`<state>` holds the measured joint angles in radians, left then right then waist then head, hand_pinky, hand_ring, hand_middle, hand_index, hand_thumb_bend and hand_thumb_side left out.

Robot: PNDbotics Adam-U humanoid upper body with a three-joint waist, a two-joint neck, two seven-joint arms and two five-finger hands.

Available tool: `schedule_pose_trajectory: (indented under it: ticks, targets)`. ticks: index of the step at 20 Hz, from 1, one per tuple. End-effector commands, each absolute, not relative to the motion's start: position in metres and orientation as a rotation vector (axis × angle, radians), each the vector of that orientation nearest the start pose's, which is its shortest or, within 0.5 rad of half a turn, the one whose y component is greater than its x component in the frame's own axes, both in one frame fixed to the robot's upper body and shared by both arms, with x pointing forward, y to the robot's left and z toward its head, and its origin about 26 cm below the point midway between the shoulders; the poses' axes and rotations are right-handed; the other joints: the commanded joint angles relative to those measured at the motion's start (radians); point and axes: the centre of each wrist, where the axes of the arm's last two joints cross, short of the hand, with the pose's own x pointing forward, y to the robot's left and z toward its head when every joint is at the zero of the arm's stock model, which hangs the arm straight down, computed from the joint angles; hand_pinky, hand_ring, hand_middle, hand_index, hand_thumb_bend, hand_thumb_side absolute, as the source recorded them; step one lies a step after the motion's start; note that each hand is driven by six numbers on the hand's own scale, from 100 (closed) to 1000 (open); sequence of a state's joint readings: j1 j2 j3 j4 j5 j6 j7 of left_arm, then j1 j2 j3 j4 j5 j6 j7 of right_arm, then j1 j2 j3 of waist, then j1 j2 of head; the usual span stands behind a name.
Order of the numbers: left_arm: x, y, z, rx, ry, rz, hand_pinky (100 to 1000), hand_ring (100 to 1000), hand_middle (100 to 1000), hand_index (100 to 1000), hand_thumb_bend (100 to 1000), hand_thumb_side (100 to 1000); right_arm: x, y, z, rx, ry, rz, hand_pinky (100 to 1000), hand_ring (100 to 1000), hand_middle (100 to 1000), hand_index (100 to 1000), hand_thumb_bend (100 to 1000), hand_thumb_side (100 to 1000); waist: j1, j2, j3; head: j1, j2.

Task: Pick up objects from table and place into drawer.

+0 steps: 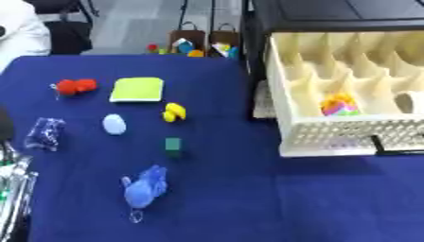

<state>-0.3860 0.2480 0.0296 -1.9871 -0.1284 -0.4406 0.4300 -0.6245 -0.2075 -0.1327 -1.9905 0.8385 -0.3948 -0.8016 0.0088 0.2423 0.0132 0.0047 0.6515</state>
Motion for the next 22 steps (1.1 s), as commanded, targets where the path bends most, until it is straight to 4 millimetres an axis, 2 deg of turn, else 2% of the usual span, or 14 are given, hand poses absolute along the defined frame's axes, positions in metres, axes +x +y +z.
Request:
schedule_pose_trajectory:
  ticks: [1, 8, 12, 15, 18, 22]
  targets:
    - [0.306, 0.254, 0.226, -0.401, 3.377, -0.121, 602, 733, 716, 843, 574, 1000, 0.313, -0.242, 0.297, 1.046, 2.646, 0.341, 625, 698, 676, 769, 100, 1000, 0.002, -0.024, 0.001, -0.001, 0.022]
    - [0.306, 0.259, 0.227, -0.446, 3.379, -0.078, 609, 740, 725, 854, 595, 1000, 0.314, -0.241, 0.296, 1.052, 2.647, 0.344, 625, 698, 676, 768, 100, 1000, 0.006, -0.039, -0.001, 0.001, 0.032]
    - [0.305, 0.267, 0.229, -0.536, 3.381, 0.005, 612, 750, 735, 866, 652, 1000, 0.314, -0.241, 0.295, 1.054, 2.65, 0.341, 625, 698, 676, 768, 100, 1000, 0.01, -0.048, -0.002, 0.006, 0.035]
    - [0.301, 0.286, 0.234, -0.746, 3.353, 0.178, 622, 763, 744, 882, 695, 1000, 0.314, -0.242, 0.294, 1.059, 2.652, 0.335, 625, 698, 676, 768, 100, 1000, 0.017, -0.056, -0.001, 0.013, 0.037]
    - [0.297, 0.305, 0.243, -1.019, 3.3, 0.364, 629, 770, 751, 891, 684, 1000, 0.314, -0.242, 0.292, 1.064, 2.655, 0.33, 626, 698, 676, 768, 100, 1000, 0.025, -0.063, 0.0, 0.016, 0.037]
    - [0.292, 0.32, 0.252, -1.316, 3.216, 0.638, 650, 790, 769, 914, 684, 994, 0.314, -0.242, 0.291, 1.066, 2.66, 0.324, 626, 698, 676, 768, 100, 1000, 0.032, -0.073, 0.0, 0.02, 0.049]
